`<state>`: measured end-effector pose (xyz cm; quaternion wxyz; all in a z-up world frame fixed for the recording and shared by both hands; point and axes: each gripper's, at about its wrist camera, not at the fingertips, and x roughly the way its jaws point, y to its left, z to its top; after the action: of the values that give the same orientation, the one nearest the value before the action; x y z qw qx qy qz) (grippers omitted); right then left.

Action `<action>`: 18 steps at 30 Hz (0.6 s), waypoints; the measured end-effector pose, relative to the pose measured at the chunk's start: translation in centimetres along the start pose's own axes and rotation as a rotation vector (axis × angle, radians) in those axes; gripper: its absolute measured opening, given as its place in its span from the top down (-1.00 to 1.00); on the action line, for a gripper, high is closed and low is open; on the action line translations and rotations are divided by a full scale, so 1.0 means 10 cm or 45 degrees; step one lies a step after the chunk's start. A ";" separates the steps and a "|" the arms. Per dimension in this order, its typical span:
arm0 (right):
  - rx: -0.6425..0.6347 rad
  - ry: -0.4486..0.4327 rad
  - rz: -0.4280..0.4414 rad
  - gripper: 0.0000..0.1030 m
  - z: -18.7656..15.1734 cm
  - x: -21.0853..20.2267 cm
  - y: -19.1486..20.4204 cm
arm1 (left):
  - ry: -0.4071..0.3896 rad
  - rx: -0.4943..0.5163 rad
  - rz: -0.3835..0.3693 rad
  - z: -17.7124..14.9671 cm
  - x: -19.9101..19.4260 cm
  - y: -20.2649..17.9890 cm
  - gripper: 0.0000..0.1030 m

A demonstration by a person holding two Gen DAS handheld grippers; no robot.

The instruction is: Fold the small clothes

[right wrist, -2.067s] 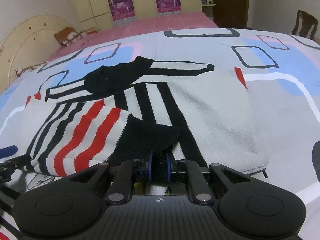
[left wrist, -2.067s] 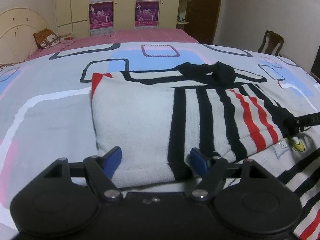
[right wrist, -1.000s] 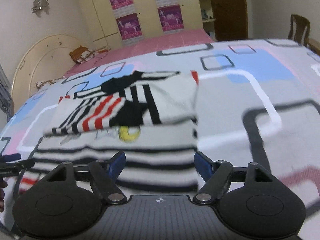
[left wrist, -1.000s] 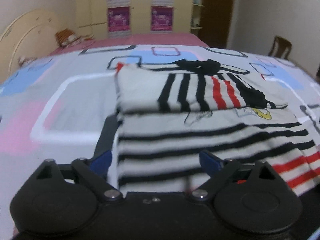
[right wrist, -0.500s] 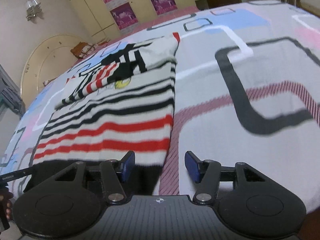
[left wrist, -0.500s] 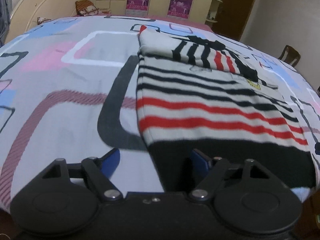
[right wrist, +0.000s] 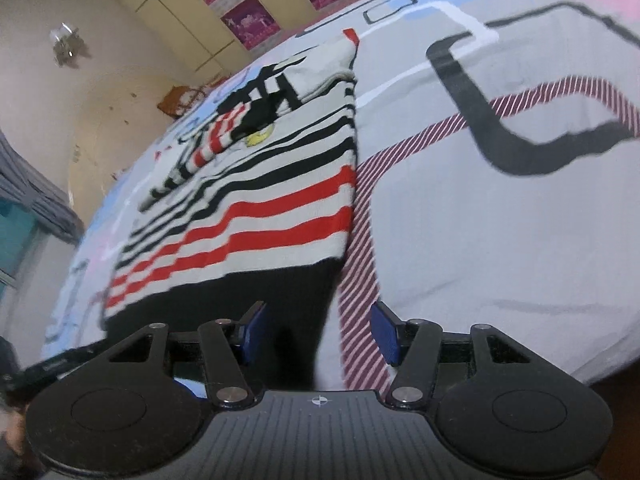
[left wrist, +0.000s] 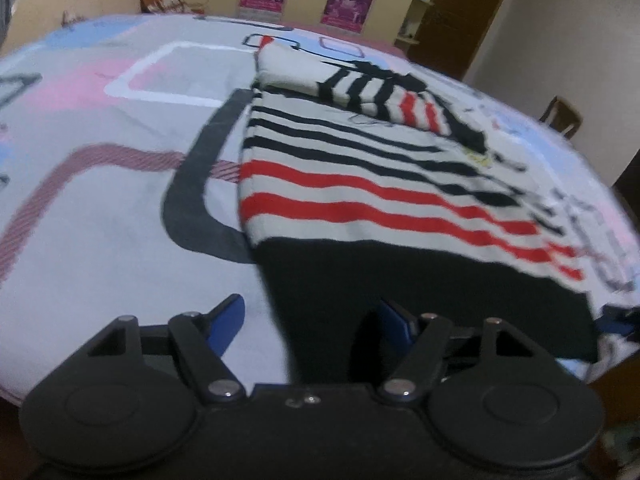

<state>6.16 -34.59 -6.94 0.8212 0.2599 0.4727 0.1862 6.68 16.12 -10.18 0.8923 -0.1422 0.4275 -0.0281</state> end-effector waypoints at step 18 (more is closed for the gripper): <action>0.227 0.046 0.220 -0.08 0.18 0.34 -0.08 | -0.012 -0.532 -0.565 0.08 0.40 0.57 -0.01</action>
<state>9.44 -33.78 -8.92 0.7671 0.3683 0.4779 0.2182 9.41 21.03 -14.30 0.8178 -0.4127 0.3783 -0.1330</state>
